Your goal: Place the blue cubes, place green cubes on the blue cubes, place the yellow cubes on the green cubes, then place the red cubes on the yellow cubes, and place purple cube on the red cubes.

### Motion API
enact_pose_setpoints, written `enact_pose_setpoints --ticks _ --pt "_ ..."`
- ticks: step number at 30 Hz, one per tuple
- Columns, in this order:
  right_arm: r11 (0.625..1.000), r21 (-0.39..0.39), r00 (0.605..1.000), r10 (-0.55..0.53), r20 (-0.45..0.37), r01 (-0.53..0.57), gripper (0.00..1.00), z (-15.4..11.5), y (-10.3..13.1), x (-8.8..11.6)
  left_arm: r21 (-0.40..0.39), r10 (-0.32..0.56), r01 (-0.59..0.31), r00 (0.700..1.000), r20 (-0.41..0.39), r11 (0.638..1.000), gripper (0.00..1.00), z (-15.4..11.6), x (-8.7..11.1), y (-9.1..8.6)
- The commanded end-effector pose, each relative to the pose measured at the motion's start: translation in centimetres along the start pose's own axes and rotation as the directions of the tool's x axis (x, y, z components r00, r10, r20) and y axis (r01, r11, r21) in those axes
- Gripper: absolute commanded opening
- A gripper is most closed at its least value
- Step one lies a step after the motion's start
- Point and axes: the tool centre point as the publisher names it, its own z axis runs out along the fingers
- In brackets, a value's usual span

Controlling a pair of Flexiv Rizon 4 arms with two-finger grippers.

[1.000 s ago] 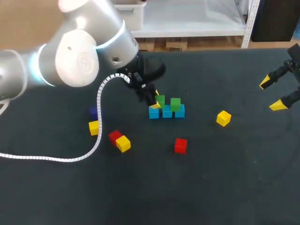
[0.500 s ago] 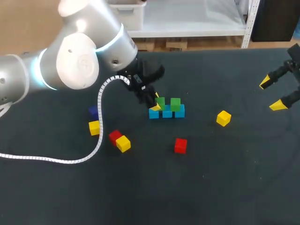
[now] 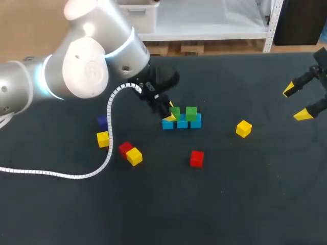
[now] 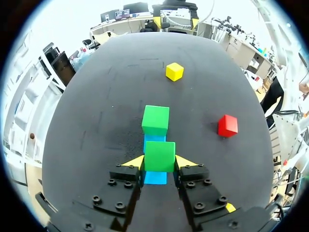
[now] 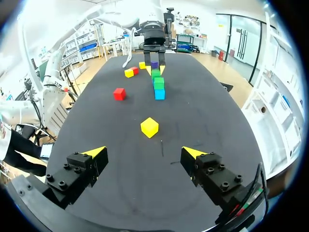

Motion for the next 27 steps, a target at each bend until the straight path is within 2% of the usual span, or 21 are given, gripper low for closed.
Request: enact_pose_setpoints --ticks 1,27 --pt "1.0 -0.001 1.0 -0.001 0.002 0.001 1.0 0.03 -0.08 0.05 0.007 0.0 0.0 1.0 0.0 1.0 0.0 0.11 0.03 0.33" --pt "1.0 -0.001 1.0 -0.001 0.002 0.001 1.0 0.03 -0.08 0.05 0.013 0.004 -0.004 1.0 -0.006 1.0 0.0 0.37 0.12 0.69"
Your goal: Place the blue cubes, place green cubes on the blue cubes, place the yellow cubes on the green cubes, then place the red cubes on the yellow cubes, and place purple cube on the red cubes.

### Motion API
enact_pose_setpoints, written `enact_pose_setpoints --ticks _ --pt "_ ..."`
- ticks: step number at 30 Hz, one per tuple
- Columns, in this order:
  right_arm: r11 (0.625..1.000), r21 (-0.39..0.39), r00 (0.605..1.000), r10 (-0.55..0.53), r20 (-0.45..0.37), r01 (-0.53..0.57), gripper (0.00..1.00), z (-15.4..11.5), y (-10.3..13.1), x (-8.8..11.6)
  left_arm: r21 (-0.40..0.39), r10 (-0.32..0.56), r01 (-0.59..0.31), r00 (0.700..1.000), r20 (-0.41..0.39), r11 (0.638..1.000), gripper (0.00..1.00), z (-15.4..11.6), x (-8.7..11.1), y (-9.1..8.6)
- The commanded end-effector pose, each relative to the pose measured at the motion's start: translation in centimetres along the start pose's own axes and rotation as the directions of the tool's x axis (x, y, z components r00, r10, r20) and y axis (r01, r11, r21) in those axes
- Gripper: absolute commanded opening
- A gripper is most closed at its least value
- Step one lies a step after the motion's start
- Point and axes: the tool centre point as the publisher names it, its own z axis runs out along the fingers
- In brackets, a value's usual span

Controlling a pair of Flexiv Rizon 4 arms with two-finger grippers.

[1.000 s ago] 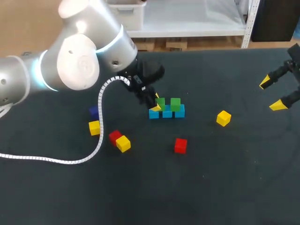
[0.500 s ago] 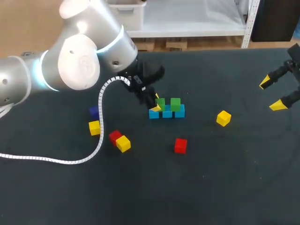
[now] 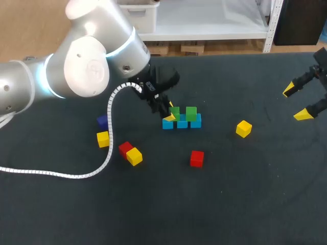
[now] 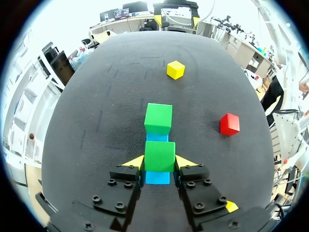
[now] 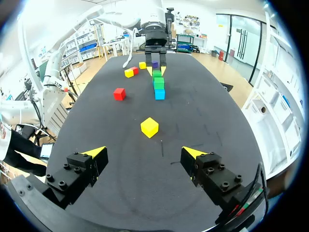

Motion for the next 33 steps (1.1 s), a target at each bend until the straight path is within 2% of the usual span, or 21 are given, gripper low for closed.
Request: enact_pose_setpoints --ticks 1,33 --pt "1.0 -0.001 1.0 -0.001 0.002 0.001 1.0 0.03 -0.08 0.05 0.007 0.0 0.0 1.0 -0.001 1.0 0.0 0.14 0.01 0.35" --pt "1.0 -0.001 1.0 -0.001 0.002 0.001 1.0 0.03 -0.08 0.05 0.012 0.0 0.0 1.0 -0.007 1.0 0.0 0.39 0.19 0.44"
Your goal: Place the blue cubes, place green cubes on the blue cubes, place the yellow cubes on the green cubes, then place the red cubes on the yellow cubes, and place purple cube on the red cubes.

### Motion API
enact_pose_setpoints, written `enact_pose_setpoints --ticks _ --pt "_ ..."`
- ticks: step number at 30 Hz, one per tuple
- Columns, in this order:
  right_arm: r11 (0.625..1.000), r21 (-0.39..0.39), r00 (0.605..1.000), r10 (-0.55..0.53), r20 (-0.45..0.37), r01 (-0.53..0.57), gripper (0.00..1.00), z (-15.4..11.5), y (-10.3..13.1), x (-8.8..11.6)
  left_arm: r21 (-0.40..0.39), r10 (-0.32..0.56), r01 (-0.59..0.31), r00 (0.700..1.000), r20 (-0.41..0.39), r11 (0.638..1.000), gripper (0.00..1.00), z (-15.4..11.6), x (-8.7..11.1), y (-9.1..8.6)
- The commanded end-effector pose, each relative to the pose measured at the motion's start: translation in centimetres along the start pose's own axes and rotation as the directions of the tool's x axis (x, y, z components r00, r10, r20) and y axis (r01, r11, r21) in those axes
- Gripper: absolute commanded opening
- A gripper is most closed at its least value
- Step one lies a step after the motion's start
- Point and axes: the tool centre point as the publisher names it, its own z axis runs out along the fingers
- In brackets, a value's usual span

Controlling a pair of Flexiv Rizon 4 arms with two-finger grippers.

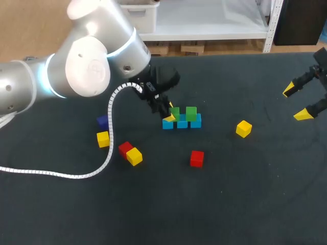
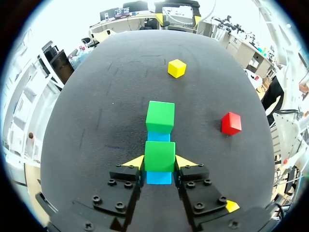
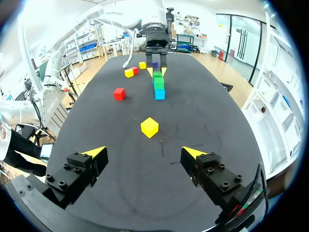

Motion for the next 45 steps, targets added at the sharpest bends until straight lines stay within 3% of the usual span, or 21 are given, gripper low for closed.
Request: enact_pose_setpoints --ticks 1,5,7,10,12,13,14,15,25,35,45 --pt "1.0 -0.001 1.0 -0.001 0.002 0.001 1.0 0.0 -0.1 0.1 0.006 0.002 -0.002 1.0 -0.001 1.0 0.0 0.1 0.0 0.3" --pt "1.0 -0.001 1.0 -0.001 0.002 0.001 1.0 0.0 -0.1 0.1 0.006 0.002 -0.002 1.0 -0.002 1.0 0.0 0.1 0.0 0.3" --pt "1.0 -0.001 1.0 -0.001 0.002 0.001 1.0 0.0 -0.1 0.1 0.008 -0.001 0.001 1.0 -0.004 1.0 0.09 0.1 0.0 0.3" --pt "1.0 -0.001 1.0 -0.001 0.002 0.001 1.0 0.0 -0.1 0.1 0.011 -0.006 0.006 1.0 -0.008 1.0 0.37 0.1 0.0 0.4" --pt "1.0 -0.001 1.0 -0.001 0.002 0.001 1.0 0.0 -0.1 0.1 0.014 -0.009 0.009 1.0 -0.011 1.0 0.45 0.1 0.0 0.4" --pt "1.0 -0.001 1.0 -0.001 0.002 0.001 1.0 0.0 -0.1 0.1 0.015 -0.01 0.01 1.0 -0.012 1.0 0.78 0.1 0.1 0.4" --pt "1.0 -0.001 1.0 -0.001 0.002 0.001 1.0 0.0 -0.1 0.1 0.016 -0.009 0.01 1.0 -0.012 1.0 0.98 0.1 0.1 0.4" --pt "1.0 -0.001 1.0 -0.001 0.002 0.001 1.0 0.0 -0.1 0.1 0.016 -0.008 0.008 1.0 -0.012 1.0 1.0 0.1 0.1 0.4" --pt "1.0 -0.001 1.0 -0.001 0.002 0.001 1.0 0.0 -0.1 0.1 0.016 -0.007 0.007 1.0 -0.007 1.0 1.0 0.1 0.0 0.6" --pt "1.0 -0.001 1.0 -0.001 0.002 0.001 1.0 0.0 -0.1 0.1 0.021 0.007 -0.008 1.0 0.015 1.0 1.0 0.4 -1.7 1.2" --pt "1.0 -0.001 1.0 -0.001 0.002 0.001 1.0 0.0 -0.1 0.1 0.022 0.009 -0.009 1.0 0.026 1.0 1.0 0.6 -2.2 1.6"
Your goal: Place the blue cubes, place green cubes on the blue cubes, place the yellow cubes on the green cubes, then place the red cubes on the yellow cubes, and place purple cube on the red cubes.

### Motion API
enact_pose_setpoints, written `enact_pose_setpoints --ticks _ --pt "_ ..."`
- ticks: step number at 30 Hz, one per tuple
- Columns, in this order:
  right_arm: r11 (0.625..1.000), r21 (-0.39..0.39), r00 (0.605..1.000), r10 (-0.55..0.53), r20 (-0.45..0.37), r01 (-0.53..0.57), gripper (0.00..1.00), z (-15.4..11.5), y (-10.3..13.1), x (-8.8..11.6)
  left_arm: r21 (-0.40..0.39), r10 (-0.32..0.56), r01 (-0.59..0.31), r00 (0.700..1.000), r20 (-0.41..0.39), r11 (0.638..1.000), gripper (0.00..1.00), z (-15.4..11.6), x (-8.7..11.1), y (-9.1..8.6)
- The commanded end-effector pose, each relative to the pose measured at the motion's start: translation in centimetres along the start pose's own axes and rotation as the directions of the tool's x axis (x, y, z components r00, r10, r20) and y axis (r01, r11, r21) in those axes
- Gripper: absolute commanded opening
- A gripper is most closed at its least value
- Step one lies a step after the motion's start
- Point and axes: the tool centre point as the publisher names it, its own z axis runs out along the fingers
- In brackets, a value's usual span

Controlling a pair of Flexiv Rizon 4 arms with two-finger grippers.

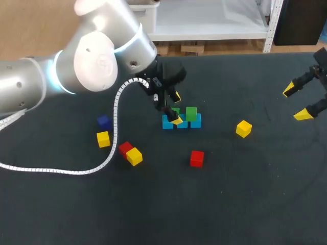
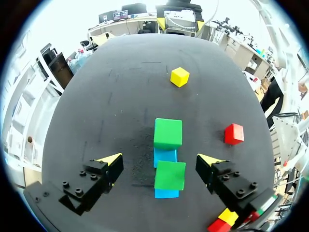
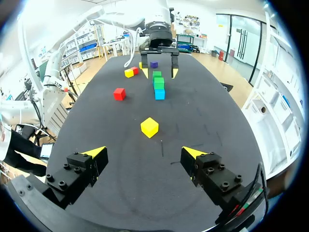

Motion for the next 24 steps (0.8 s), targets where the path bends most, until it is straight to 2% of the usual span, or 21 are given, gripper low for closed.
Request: enact_pose_setpoints --ticks 1,24 --pt "1.0 -0.001 1.0 -0.001 0.002 0.001 1.0 0.03 -0.08 0.05 0.009 0.001 -0.001 1.0 0.0 1.0 1.0 0.13 -0.17 0.67" --pt "1.0 -0.001 1.0 -0.001 0.002 0.001 1.0 0.03 -0.08 0.05 0.0 0.012 -0.012 1.0 0.007 1.0 1.0 0.04 -0.5 1.32"
